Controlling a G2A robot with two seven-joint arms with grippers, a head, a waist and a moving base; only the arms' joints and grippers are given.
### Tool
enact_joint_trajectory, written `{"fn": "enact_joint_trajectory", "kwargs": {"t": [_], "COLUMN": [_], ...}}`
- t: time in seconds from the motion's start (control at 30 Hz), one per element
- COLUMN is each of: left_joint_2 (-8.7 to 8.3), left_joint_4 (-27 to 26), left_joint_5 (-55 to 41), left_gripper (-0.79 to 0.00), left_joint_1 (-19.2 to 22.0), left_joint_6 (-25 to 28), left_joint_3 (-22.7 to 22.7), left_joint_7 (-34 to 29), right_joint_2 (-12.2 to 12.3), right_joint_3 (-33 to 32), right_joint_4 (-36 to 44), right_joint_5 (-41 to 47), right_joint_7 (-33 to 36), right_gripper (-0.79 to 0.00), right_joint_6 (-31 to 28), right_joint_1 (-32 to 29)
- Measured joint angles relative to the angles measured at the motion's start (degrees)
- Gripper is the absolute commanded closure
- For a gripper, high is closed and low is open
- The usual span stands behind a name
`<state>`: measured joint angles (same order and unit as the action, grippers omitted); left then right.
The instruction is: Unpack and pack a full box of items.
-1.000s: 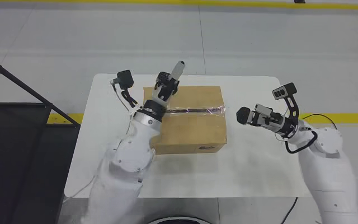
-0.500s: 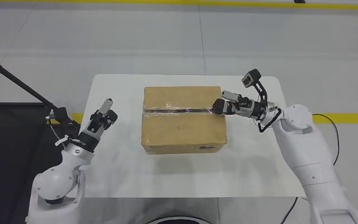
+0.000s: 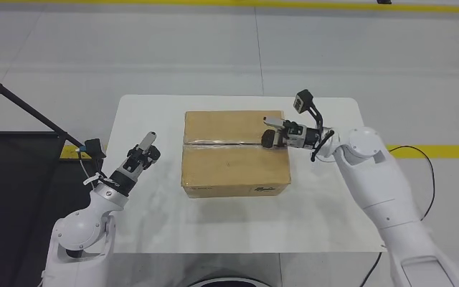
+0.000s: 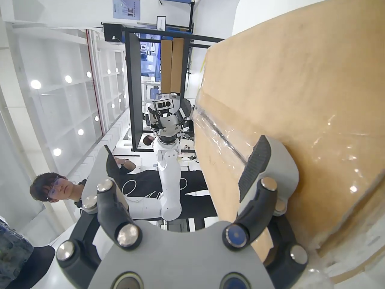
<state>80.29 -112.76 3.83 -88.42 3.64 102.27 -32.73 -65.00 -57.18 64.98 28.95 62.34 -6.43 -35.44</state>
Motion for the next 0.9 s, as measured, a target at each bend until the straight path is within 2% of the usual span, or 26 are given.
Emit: {"fn": "enact_joint_trajectory", "kwargs": {"t": [0.33,0.9], "left_joint_2": [0.00,0.00], "left_joint_4": [0.00,0.00], "left_joint_5": [0.00,0.00], "left_gripper": [-0.785,-0.785], "left_joint_1": [0.00,0.00], "left_joint_6": [0.00,0.00], "left_joint_3": [0.00,0.00], "left_joint_7": [0.00,0.00], "right_joint_2": [-2.83,-13.26], "right_joint_3": [6.23,22.41], "right_joint_4": [-0.78,-7.79], "right_joint_5": [-0.69,0.04], "right_joint_7": [-3.96,-10.32], "right_gripper": [-0.785,-0.785], "right_joint_6": [0.46,1.26], "right_joint_1": [2.66,12.70]}}
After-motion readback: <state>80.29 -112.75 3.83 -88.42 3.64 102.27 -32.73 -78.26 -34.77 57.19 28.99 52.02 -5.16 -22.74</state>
